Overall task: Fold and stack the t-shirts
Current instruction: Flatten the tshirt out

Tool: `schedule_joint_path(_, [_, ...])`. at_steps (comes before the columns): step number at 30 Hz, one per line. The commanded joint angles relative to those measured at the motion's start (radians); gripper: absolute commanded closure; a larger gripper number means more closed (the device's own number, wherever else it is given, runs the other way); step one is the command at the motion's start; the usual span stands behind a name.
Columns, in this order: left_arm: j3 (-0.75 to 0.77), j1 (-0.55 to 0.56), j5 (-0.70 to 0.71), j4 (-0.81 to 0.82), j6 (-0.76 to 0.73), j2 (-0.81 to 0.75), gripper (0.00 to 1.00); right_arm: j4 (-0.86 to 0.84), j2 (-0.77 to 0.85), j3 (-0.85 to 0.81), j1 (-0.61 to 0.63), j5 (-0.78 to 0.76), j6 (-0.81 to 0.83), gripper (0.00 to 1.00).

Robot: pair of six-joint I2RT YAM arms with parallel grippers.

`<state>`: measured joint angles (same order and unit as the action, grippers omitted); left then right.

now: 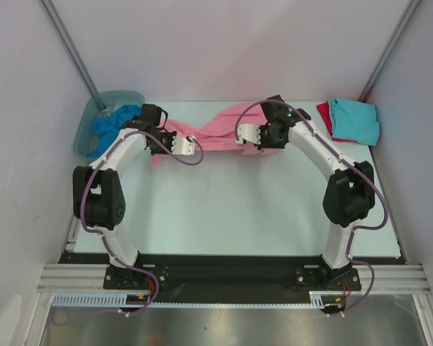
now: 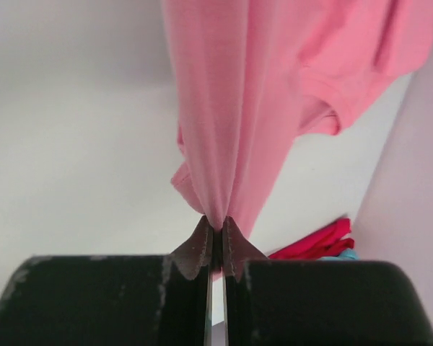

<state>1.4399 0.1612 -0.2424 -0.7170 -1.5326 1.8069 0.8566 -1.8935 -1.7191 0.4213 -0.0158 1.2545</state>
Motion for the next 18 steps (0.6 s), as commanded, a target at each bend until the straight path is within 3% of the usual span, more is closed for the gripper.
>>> schedule_joint_path(1, [0.065, -0.026, 0.008, -0.28, -0.104, -0.057, 1.0, 0.309, 0.054, -0.02, -0.055, -0.052, 0.066, 1.0])
schedule_joint_path(11, [0.097, -0.003, 0.018, -0.544, -0.176, -0.081, 1.0, 0.607, 0.016, -0.048, -0.098, -0.01, 0.114, 1.0])
schedule_joint_path(18, [-0.016, 0.009, 0.063, -0.605, -0.287, -0.144, 1.0, 0.657, 0.002, -0.034, -0.131, -0.006, 0.171, 1.0])
